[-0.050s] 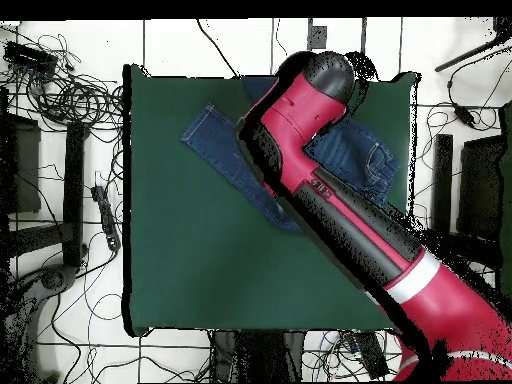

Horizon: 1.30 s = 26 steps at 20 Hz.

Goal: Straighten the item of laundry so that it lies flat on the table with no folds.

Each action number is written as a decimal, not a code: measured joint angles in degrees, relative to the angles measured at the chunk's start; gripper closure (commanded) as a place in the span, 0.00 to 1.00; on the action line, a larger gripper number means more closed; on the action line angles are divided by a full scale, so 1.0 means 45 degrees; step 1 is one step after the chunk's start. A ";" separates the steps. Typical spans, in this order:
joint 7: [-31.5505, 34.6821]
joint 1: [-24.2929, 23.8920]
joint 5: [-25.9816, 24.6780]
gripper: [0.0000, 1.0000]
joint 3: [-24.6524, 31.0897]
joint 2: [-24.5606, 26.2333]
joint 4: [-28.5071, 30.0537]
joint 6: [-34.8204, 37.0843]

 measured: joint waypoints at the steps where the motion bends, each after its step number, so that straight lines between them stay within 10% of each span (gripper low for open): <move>1: -0.0011 -0.0042 -0.0007 0.00 0.0000 -0.0019 0.0009 0.0001; 26: -0.0011 -0.1060 -0.0165 0.00 0.0004 -0.0813 0.2467 0.2122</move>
